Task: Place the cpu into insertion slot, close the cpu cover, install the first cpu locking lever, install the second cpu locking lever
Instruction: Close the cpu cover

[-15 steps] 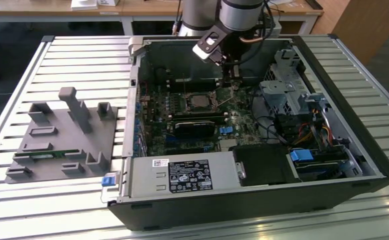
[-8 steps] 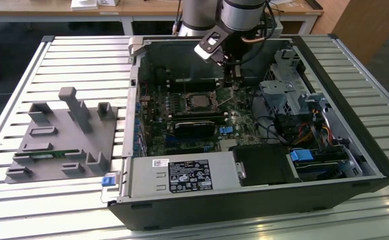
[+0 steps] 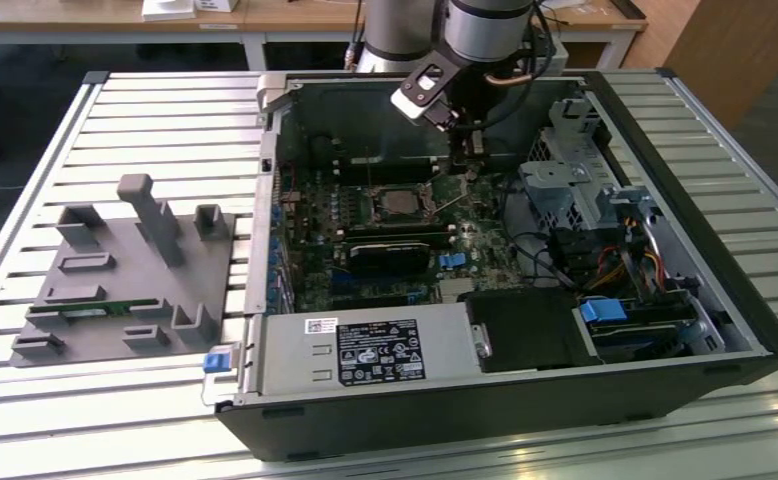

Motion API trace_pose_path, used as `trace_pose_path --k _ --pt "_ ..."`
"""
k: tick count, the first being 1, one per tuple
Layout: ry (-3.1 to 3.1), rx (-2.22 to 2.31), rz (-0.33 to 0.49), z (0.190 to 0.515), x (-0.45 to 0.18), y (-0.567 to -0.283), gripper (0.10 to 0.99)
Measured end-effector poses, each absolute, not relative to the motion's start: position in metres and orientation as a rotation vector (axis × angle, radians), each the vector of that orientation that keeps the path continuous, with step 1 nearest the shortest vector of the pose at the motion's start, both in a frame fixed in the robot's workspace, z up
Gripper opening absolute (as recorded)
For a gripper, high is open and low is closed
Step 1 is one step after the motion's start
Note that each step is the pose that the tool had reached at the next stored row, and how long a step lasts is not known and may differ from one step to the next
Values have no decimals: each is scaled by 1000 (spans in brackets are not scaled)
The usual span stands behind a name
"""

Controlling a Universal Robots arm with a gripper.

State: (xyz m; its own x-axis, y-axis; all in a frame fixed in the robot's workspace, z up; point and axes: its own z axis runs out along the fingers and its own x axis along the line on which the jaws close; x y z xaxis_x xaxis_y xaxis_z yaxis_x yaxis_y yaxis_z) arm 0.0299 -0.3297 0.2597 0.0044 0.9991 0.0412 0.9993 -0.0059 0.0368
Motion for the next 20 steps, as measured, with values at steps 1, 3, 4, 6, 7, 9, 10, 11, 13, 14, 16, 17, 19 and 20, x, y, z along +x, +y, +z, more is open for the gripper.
trace_pose_path --k 1,3,4,6,7,9,10,11,13,14,16,17,19,20 --pt "-2213 -2224 -87 260 30 -330 114" --pt "-2213 -2224 -87 260 31 -330 114" --pt "-2213 -2224 -87 260 31 -330 114" --pt "-2213 -2224 -87 260 31 -330 114" --pt "-2213 -2224 -87 260 32 -330 114" --pt "-2213 -2224 -87 260 32 -330 114" --pt "-2213 -2224 -87 260 33 -330 114" --pt "-2213 -2224 -87 259 34 -330 114" --pt "-2213 -2224 -86 259 38 -330 114" --pt "-2213 -2224 -86 259 39 -330 114" --pt "-2213 -2224 -86 259 41 -330 114" --pt "-2213 -2224 -86 258 41 -329 114" --pt "-2213 -2224 -85 257 42 -329 114" --pt "-2212 -2224 -85 257 42 -329 114"
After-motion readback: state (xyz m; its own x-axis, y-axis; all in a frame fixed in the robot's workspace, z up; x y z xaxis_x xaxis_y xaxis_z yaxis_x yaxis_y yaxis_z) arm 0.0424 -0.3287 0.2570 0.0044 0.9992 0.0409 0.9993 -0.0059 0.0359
